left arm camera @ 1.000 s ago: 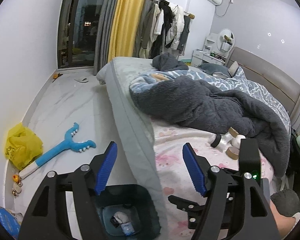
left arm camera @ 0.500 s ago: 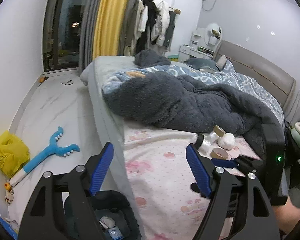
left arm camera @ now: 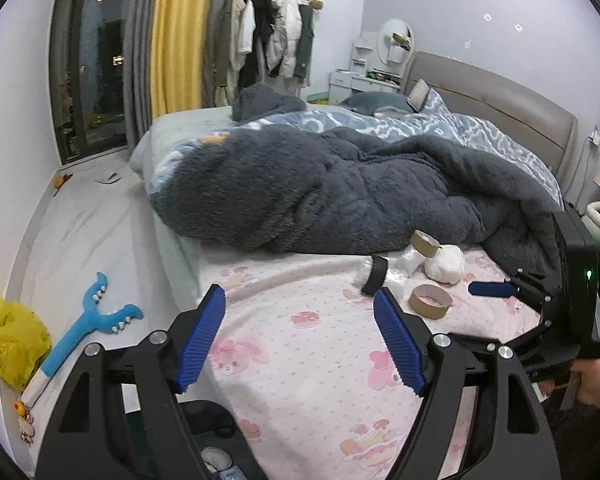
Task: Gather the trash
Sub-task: 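Grasp the brown tape ring with the right tool while the left tool grasps the black roll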
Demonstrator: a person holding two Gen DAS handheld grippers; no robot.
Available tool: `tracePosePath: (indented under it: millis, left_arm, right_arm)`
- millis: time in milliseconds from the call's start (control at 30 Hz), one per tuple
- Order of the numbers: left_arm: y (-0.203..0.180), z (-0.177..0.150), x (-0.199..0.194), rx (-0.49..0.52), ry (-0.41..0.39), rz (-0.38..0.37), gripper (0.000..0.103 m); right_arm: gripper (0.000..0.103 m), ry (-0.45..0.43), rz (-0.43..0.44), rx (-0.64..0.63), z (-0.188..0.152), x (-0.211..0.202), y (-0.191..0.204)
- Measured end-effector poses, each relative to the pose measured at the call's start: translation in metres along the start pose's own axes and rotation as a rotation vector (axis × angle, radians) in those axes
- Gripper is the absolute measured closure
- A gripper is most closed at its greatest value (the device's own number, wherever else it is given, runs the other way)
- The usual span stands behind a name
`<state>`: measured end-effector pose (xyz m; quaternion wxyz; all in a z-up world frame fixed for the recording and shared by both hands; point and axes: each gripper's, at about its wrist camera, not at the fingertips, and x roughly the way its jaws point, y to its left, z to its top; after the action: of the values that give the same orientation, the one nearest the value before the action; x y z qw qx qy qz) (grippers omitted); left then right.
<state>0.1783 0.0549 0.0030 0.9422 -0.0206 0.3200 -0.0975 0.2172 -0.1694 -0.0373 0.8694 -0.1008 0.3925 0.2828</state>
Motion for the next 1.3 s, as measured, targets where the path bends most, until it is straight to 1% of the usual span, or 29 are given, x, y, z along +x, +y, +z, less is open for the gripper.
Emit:
tracePosePath:
  millis: [100,267,467,700,800,900,1033,1167,1300]
  left_arm:
    - [-0.011,0.001,0.012,0.016,0.009,-0.026,0.024]
    - [-0.026,-0.002,0.038,0.041,0.049,-0.047,0.024]
    - [-0.036,-0.004,0.058,0.055,0.073,-0.066,0.024]
    - [-0.041,-0.005,0.079,0.053,0.094,-0.093,0.027]
    - [-0.043,-0.005,0.088,0.058,0.103,-0.106,0.031]
    - [-0.045,-0.005,0.098,0.068,0.110,-0.120,0.033]
    - [-0.047,-0.005,0.110,0.075,0.117,-0.127,0.038]
    - [-0.048,-0.004,0.120,0.074,0.121,-0.133,0.045]
    - [-0.052,-0.003,0.131,0.076,0.124,-0.144,0.051]
  right_arm:
    - [0.018,0.005,-0.007,0.009,-0.003,0.002,-0.017]
    - [0.018,0.012,0.021,0.001,-0.002,0.009,-0.033]
    - [0.018,0.036,0.048,-0.006,-0.004,0.021,-0.042]
    - [0.019,0.059,0.075,-0.045,-0.004,0.034,-0.044]
    - [0.028,0.071,0.076,-0.045,-0.004,0.040,-0.047]
    - [0.033,0.077,0.102,-0.049,-0.006,0.045,-0.049]
    - [0.041,0.081,0.109,-0.044,-0.007,0.053,-0.053]
    - [0.044,0.073,0.132,-0.037,-0.007,0.056,-0.055]
    - [0.049,0.068,0.138,-0.039,-0.005,0.058,-0.056]
